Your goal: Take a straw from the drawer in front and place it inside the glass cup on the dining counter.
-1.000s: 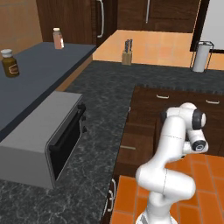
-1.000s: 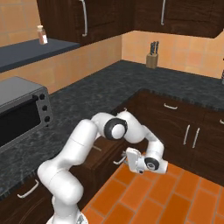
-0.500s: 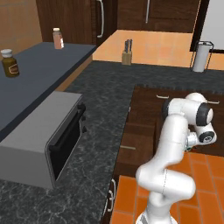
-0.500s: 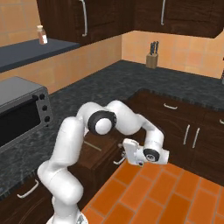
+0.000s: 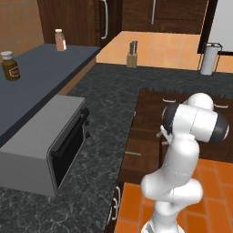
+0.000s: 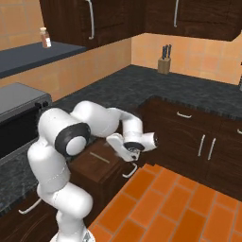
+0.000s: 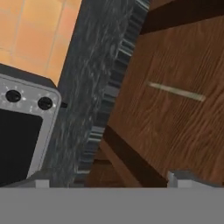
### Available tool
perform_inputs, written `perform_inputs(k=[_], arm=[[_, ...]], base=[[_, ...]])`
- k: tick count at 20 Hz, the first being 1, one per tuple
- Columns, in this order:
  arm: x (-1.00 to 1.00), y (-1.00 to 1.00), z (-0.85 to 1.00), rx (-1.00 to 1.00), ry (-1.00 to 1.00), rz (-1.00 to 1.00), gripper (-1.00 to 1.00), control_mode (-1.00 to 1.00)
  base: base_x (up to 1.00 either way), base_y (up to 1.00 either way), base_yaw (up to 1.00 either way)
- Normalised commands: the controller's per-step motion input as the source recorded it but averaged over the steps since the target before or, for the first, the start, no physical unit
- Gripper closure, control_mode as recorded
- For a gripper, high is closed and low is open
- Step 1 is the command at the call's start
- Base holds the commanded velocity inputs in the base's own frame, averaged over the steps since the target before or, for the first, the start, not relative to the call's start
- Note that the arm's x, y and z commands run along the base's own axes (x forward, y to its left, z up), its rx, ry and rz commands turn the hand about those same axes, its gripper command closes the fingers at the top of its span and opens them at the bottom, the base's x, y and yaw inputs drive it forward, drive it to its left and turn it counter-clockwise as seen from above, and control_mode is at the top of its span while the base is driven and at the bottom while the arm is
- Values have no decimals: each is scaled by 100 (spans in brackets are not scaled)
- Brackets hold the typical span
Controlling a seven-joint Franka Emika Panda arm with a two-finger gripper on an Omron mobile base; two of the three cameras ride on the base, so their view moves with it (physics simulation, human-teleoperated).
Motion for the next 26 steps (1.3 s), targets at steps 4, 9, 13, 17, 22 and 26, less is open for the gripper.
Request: perform_inputs(k=[4,9,13,17,22,26], arm=[[49,49,-18,-34,18,0,-100,-100],[37,19,-48,-28,22,-2,-100,-100],[28,0,-57,-22,19,-4,-100,-100],[27,0,-50,-20,17,-3,-100,-100],[25,-12,-43,-14,16,-3,-100,-100],[17,-31,-36,-9,13,-2,-100,-100]], base=[[0,0,0],[0,0,0],[0,0,0],[0,0,0],[0,0,0],[0,0,0]])
